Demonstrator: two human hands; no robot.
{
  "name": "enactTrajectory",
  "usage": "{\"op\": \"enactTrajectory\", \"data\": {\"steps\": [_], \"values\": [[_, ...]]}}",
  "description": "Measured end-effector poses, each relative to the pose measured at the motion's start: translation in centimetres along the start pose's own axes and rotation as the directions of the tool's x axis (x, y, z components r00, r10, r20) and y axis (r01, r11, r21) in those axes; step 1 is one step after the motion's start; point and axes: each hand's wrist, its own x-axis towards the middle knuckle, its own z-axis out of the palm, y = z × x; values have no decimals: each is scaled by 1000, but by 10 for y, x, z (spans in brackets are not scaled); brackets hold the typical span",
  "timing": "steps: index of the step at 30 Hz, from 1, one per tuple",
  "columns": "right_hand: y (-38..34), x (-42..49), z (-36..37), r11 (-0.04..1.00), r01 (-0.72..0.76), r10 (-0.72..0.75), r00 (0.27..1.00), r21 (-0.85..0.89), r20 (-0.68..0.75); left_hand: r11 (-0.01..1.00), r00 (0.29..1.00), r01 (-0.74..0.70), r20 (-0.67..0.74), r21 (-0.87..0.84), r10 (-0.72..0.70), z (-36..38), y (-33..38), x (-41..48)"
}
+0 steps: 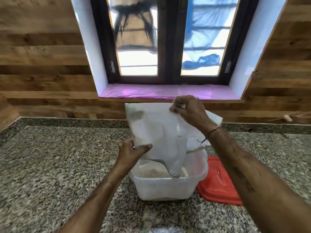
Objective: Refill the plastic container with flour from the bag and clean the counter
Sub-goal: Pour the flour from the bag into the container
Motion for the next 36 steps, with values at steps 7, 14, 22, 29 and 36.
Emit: {"op": "enactTrajectory", "data": {"steps": [7, 14, 22, 29, 36], "values": [[5, 5, 4, 999, -4, 2, 999, -45, -48, 982, 997, -76, 18, 175, 74, -10, -3, 3], [16, -3, 0, 990, -19, -19, 966, -143, -257, 852, 992, -123, 51, 508, 113, -2, 6, 8], [12, -15, 1, 984, 111, -141, 962, -137, -234, 948, 995, -39, 73, -315, 65, -2, 39, 18], [14, -30, 17, 932, 185, -275, 922, -313, -274, 917, 979, -151, -182, -370, 88, 11, 63, 32], [11, -27, 20, 953, 270, -290, 944, -140, -159, 971, 963, -97, -267, -218, 36, 23, 61, 28]]}}
